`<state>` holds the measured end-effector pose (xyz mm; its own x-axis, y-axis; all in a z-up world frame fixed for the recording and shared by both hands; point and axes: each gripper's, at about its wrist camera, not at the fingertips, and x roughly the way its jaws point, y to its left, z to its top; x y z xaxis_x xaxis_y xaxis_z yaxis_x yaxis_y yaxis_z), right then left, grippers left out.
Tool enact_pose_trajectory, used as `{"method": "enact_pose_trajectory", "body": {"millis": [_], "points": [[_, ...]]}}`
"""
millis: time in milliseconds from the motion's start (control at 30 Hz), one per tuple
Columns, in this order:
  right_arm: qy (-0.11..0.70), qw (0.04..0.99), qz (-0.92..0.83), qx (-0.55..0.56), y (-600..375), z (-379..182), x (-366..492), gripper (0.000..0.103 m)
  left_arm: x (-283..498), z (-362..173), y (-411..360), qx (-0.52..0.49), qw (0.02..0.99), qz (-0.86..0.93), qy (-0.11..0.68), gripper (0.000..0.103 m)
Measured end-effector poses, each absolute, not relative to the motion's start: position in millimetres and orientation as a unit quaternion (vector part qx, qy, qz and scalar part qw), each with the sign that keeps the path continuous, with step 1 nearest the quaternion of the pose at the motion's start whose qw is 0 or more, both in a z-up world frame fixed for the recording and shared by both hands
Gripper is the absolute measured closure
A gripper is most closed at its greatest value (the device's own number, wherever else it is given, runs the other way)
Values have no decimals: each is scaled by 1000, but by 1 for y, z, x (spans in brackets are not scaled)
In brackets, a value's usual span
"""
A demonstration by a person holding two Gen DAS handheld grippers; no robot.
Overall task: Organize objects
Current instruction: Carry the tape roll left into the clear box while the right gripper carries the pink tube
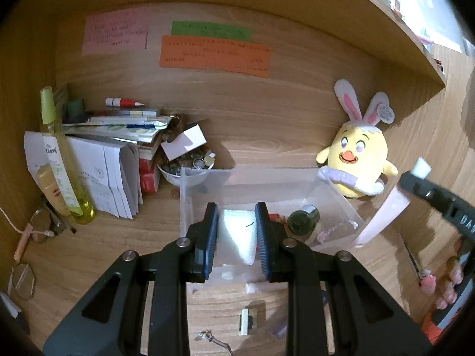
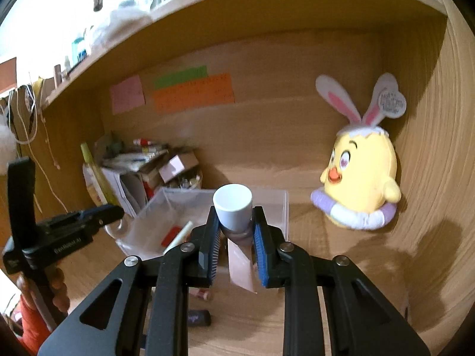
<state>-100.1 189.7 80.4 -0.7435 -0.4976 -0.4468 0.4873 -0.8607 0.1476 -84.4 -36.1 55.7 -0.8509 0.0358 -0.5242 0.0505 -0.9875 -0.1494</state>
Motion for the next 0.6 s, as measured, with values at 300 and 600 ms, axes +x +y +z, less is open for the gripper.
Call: {"method": "enact_pose_trajectory", "body": {"millis": [300, 600], "points": [[-8, 259, -942, 216, 186, 99, -110, 84, -107, 49, -44, 289, 12, -954, 80, 79], [14, 241, -942, 232, 172, 85, -131, 84, -132, 25, -43, 323, 11, -943, 77, 79]]}}
